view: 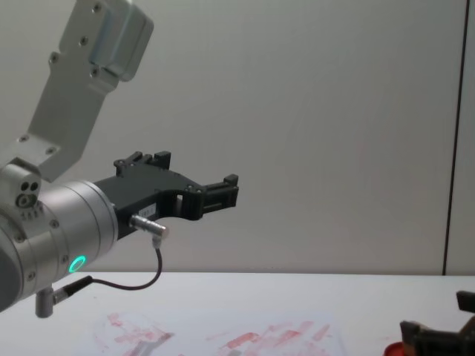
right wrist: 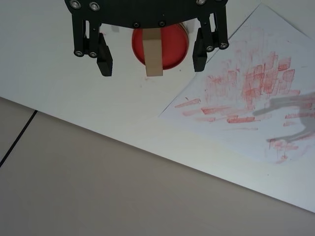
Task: Use the one hand to pick up the stamp and affix it onto the A4 paper.
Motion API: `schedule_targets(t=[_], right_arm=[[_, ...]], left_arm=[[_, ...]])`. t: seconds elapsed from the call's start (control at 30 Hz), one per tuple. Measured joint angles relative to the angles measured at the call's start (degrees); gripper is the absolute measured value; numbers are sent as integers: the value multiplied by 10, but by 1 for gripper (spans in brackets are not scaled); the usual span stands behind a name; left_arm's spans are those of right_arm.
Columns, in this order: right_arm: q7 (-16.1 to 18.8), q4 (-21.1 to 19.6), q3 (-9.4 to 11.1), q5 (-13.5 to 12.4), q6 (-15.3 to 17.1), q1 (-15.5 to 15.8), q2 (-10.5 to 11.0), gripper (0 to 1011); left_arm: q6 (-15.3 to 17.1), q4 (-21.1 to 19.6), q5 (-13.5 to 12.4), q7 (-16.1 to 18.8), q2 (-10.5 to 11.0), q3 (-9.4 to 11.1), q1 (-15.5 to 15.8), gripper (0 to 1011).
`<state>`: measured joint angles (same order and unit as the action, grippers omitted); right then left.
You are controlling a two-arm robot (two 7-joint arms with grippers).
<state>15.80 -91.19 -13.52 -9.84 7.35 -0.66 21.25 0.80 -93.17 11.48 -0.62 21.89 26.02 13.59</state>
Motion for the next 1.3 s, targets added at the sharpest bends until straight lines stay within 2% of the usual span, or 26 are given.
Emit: schedule_targets(t=[0.3, 0.43, 0.67, 0.8, 0.97, 1.17, 1.3], right_arm=[[-1, 14, -5, 10, 5, -3, -6, 1001], [-1, 20, -7, 13, 7, -4, -8, 941], [-2, 31, -9, 15, 13, -9, -12, 762], [-2, 38, -9, 15, 15, -13, -15, 606], [-3, 45, -9, 13, 16, -17, -18, 475], [-3, 51, -8, 11, 16, -23, -20, 264], [-3, 53, -8, 10, 14, -26, -22, 216]], left_arm=[[0, 0, 0, 0, 0, 0, 0, 1003], [0, 0, 0, 0, 0, 0, 0, 1003], [0, 0, 0, 0, 0, 0, 0, 1002], [0, 0, 0, 0, 0, 0, 0, 1003], [0, 0, 0, 0, 0, 0, 0, 1002], [0, 0, 0, 0, 0, 0, 0, 1003], [0, 0, 0, 0, 0, 0, 0, 1003]])
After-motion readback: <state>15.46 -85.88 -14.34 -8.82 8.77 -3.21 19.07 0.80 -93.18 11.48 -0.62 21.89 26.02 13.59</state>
